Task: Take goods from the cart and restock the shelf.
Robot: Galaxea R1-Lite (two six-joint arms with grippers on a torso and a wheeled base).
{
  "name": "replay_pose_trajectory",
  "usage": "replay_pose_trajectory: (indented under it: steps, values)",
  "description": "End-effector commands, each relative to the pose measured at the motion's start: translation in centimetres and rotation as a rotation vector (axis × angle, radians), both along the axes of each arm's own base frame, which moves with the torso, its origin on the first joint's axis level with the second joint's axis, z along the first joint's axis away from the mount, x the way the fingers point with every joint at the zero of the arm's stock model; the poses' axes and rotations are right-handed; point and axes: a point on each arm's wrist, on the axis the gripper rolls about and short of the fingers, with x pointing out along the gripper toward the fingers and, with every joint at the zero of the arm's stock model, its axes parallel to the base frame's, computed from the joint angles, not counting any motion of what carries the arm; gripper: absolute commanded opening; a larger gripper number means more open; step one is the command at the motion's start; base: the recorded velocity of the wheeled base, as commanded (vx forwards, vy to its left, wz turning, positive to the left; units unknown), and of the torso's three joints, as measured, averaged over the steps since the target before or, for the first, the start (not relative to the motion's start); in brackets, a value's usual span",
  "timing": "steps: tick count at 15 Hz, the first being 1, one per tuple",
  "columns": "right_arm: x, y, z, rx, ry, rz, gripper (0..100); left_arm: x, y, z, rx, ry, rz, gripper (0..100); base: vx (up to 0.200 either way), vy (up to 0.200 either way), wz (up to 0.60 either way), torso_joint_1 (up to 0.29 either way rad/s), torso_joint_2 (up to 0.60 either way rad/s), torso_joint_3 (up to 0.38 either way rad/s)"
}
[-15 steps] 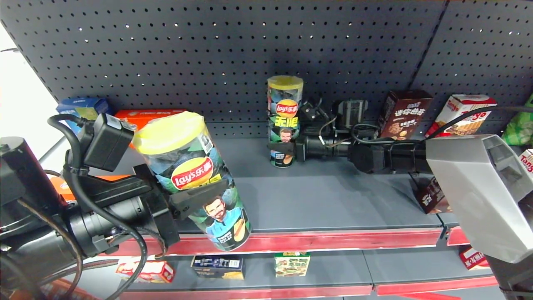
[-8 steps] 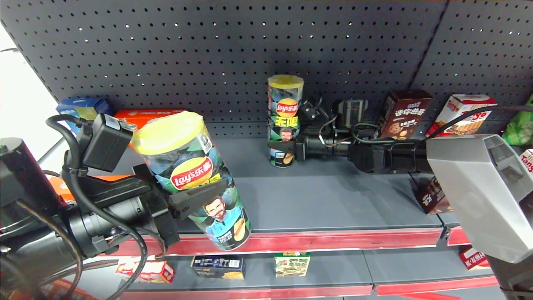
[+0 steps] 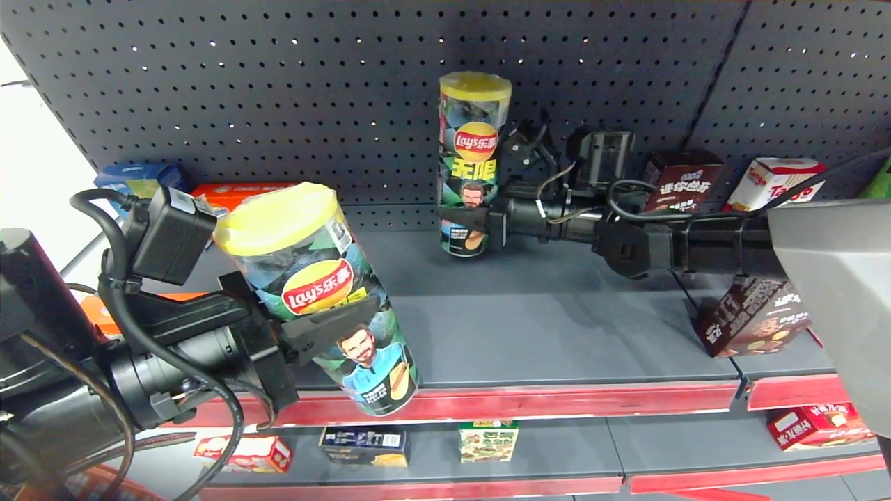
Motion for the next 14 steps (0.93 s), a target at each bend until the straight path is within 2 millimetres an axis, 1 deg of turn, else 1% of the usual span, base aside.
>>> replay_pose_trajectory:
  steps: [1, 3, 6, 7, 9, 11, 14]
  values:
    - [-4.6, -0.9, 1.8, 0.01, -0.019, 0.033, 0, 0.0, 0.0, 0.0, 0.0, 0.0, 0.002, 0, 0.0, 0.0, 0.0, 0.0, 0.0, 0.0]
    - [-7.7, -2.0, 0.1, -0.003, 0.007, 0.054, 0, 0.0, 0.0, 0.0, 0.0, 0.0, 0.002, 0, 0.0, 0.0, 0.0, 0.0, 0.0, 0.0]
    - [-10.7, -3.5, -2.7, -0.016, 0.028, 0.074, 0, 0.0, 0.0, -0.1, 0.0, 0.004, 0.001, 0, 0.0, 0.0, 0.0, 0.0, 0.0, 0.0]
    - [-11.2, -3.7, -3.5, -0.018, 0.032, 0.076, 0, 0.0, 0.0, -0.1, 0.001, 0.006, 0.001, 0, 0.0, 0.0, 0.0, 0.0, 0.0, 0.0]
    - [-11.5, -4.1, -4.7, -0.025, 0.038, 0.073, 0, 0.0, 0.0, -0.3, 0.003, 0.011, 0.002, 0, 0.0, 0.0, 0.0, 0.0, 0.0, 0.0]
    - [-11.4, -4.5, -5.8, -0.028, 0.044, 0.06, 0, 0.0, 0.1, -0.3, 0.005, 0.014, 0.003, 0, 0.0, 0.0, 0.0, 0.0, 0.0, 0.0]
    - [-11.0, -4.5, -6.6, -0.04, 0.058, 0.062, 0, 0.0, 0.1, -0.3, 0.005, 0.014, 0.005, 0, 0.0, 0.0, 0.0, 0.0, 0.0, 0.0]
